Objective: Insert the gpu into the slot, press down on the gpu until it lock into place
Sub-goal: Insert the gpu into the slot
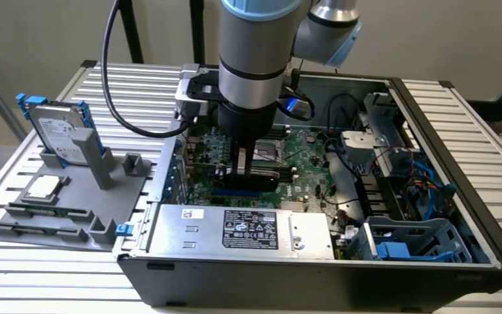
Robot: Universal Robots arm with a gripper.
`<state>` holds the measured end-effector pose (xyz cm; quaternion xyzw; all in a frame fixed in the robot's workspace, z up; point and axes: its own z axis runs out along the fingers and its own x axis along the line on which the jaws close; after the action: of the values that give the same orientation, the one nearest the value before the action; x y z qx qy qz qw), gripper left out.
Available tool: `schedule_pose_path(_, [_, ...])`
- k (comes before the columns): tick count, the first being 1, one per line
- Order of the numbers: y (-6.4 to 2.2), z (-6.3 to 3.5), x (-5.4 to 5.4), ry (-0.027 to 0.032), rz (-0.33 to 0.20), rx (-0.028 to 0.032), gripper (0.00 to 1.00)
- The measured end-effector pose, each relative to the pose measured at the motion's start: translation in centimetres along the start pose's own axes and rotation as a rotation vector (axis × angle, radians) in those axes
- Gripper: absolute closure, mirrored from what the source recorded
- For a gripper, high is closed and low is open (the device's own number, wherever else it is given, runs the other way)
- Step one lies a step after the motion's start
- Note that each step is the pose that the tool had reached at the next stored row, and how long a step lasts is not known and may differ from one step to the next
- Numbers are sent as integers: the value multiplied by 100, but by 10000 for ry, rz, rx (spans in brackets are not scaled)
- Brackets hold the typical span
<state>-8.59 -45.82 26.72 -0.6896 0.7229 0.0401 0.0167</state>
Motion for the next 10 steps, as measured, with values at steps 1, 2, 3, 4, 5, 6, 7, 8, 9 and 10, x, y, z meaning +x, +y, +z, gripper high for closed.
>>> schedule_pose_path(1, [0, 1, -3, 1, -15, -1, 74])
schedule_pose_path(2, [0, 1, -6, 3, -27, -3, 74])
schedule_pose_path(3, [0, 2, -8, 4, -36, -3, 74])
schedule_pose_path(4, [0, 4, -9, 4, -46, -4, 74])
schedule_pose_path(5, [0, 6, -11, 5, -53, -4, 74])
schedule_pose_path(6, [0, 8, -12, 6, -56, -6, 74])
schedule_pose_path(7, [0, 10, -13, 9, -58, -7, 74])
schedule_pose_path(8, [0, 13, -14, 13, -59, -8, 74])
schedule_pose_path(9, [0, 15, -14, 18, -62, -11, 74])
schedule_pose_path(10, [1, 15, -14, 24, -68, -18, 74])
